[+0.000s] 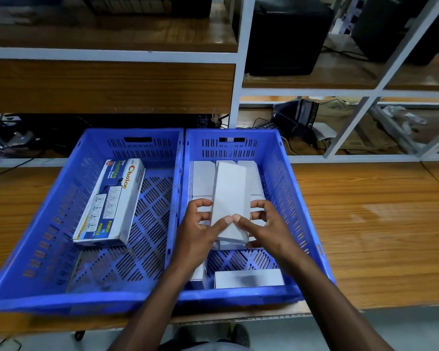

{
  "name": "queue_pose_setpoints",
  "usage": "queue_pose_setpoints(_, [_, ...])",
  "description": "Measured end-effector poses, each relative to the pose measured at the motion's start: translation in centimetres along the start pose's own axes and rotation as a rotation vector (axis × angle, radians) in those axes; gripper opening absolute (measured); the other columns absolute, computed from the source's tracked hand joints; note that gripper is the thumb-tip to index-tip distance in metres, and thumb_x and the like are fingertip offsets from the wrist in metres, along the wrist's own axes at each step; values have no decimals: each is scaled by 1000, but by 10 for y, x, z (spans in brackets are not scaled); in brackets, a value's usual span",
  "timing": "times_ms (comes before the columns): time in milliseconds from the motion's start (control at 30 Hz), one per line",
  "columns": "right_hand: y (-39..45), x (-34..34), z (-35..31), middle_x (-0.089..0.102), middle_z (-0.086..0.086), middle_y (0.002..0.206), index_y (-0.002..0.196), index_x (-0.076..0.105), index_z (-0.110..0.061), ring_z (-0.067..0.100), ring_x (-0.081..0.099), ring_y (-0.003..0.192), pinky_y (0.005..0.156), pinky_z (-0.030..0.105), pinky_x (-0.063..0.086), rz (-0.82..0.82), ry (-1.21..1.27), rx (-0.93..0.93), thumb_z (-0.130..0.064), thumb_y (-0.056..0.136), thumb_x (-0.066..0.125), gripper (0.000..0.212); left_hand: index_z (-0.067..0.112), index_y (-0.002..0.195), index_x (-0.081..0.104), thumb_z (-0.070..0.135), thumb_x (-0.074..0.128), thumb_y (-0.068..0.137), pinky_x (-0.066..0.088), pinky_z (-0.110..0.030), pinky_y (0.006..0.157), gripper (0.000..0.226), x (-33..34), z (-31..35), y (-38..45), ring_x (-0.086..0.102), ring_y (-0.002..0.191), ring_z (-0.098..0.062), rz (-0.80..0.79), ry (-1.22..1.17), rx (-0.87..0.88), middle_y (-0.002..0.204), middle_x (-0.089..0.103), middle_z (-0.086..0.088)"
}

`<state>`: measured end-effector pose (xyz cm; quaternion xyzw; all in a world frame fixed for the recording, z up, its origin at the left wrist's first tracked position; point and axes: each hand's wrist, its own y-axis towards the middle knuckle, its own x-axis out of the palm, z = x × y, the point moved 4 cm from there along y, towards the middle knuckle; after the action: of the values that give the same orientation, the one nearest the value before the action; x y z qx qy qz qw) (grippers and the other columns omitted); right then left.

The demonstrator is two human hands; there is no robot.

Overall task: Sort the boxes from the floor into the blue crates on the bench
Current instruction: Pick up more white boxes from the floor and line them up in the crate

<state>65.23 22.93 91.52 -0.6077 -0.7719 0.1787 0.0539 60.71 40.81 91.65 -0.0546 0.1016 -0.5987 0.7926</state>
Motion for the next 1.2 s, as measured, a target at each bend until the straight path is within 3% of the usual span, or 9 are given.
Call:
queue_pose_setpoints(67, [9, 3, 4, 61, 10, 116, 119, 54, -34, 22, 70, 91, 67, 37, 64, -3, -13, 30, -46, 79, 85, 51, 32, 123, 54, 37, 82, 83, 59, -22, 77, 49, -1, -3, 0, 71, 93, -5, 19, -8, -5, 118, 69, 4])
queue_pose_setpoints(167, [33, 6, 10, 63, 16, 117, 120, 56, -28, 20, 65, 82, 61, 30, 59, 4, -22, 80, -46, 81, 84, 51, 36, 134, 49, 45, 75, 88, 47, -27, 97, 54, -6, -6, 2, 54, 123, -6, 9, 72, -14, 137, 52, 14])
queue_pose_setpoints(300, [87, 17, 22, 66, 12, 107, 124, 51, -22, 21, 65, 78, 59, 32, 57, 24, -171, 108, -46, 83, 82, 57, 36, 145, 44, 52, 69, 90, 40, -27, 102, 63, -8, -6, -1, 43, 131, -4, -34, 107, -24, 141, 42, 20])
queue_pose_setpoints(467, [150, 45, 33, 73, 13, 100, 121, 48, -18, 20, 63, 70, 58, 32, 54, 44, -249, 141, -44, 83, 82, 57, 41, 124, 59, 48, 73, 90, 50, -24, 98, 38, -3, -8, -12, 56, 119, 1, -77, 128, -8, 134, 57, 19])
queue_pose_setpoints(600, [187, 67, 37, 70, 12, 112, 117, 47, -19, 26, 71, 91, 80, 43, 62, 66, -341, 111, -49, 78, 83, 61, 41, 111, 66, 46, 73, 90, 51, -17, 76, 23, 2, -11, -24, 68, 98, -4, -79, 116, -28, 117, 70, 10])
queue_pose_setpoints(667, [195, 75, 37, 68, 14, 121, 121, 48, -17, 30, 70, 103, 91, 45, 58, 91, -367, 87, -52, 79, 81, 64, 39, 109, 67, 43, 73, 91, 49, -16, 70, 19, 6, -11, -30, 68, 86, -3, -90, 112, -51, 111, 71, 7])
queue_pose_setpoints(833, [193, 83, 32, 55, 16, 140, 142, 46, -6, 36, 57, 124, 97, 38, 48, 92, -529, -38, -43, 88, 72, 70, 30, 107, 70, 36, 72, 93, 53, -16, 77, 16, 6, -14, -34, 68, 93, 1, -100, 103, -49, 104, 72, 15])
queue_pose_setpoints(1033, [184, 84, 43, 48, 14, 138, 144, 45, -7, 23, 52, 113, 86, 27, 40, 39, -539, -134, -15, 79, 77, 73, 32, 105, 71, 34, 71, 94, 55, -17, 73, 11, 1, -14, -30, 69, 91, -1, -109, 123, -57, 99, 73, 20])
queue_pose_setpoints(1200, [190, 83, 45, 57, 12, 127, 134, 52, -11, 30, 61, 112, 88, 31, 48, 91, -535, -166, -16, 80, 80, 60, 33, 105, 70, 36, 69, 95, 57, -18, 79, 10, -1, -14, -26, 69, 96, -4, -124, 150, -48, 105, 73, 19])
